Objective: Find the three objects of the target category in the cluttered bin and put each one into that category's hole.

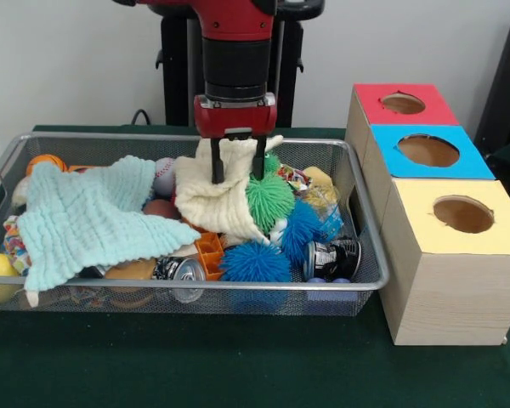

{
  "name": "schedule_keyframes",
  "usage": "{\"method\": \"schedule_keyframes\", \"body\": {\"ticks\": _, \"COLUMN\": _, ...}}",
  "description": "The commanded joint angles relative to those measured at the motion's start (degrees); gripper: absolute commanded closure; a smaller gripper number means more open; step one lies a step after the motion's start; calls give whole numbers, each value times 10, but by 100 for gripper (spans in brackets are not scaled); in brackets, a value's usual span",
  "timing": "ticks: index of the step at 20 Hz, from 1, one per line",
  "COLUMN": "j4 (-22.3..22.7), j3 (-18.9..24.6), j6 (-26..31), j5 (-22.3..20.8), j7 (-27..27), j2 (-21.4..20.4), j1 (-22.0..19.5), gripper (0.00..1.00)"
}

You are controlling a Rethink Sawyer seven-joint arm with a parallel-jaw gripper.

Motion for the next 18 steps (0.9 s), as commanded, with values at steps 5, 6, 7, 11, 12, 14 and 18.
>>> {"method": "schedule_keyframes", "body": {"ticks": 5, "j4": 21, "j3": 63, "j6": -8, "j5": 50, "j7": 104, "j2": 9, "j1": -32, "gripper": 0}}
{"method": "schedule_keyframes", "body": {"ticks": 6, "j4": 25, "j3": 67, "j6": 8, "j5": 61, "j7": 105, "j2": 1, "j1": -32, "gripper": 0}}
{"method": "schedule_keyframes", "body": {"ticks": 7, "j4": 30, "j3": 71, "j6": 25, "j5": 71, "j7": 105, "j2": -7, "j1": -32, "gripper": 0}}
{"method": "schedule_keyframes", "body": {"ticks": 11, "j4": 43, "j3": 60, "j6": 91, "j5": 105, "j7": 96, "j2": -73, "j1": -11, "gripper": 0}}
{"method": "schedule_keyframes", "body": {"ticks": 12, "j4": 46, "j3": 56, "j6": 116, "j5": 116, "j7": 92, "j2": -96, "j1": -5, "gripper": 0}}
{"method": "schedule_keyframes", "body": {"ticks": 14, "j4": 38, "j3": 31, "j6": 176, "j5": 142, "j7": 91, "j2": -136, "j1": 17, "gripper": 0}}
{"method": "schedule_keyframes", "body": {"ticks": 18, "j4": 9, "j3": 11, "j6": 256, "j5": 169, "j7": 87, "j2": -166, "j1": 39, "gripper": 0}}
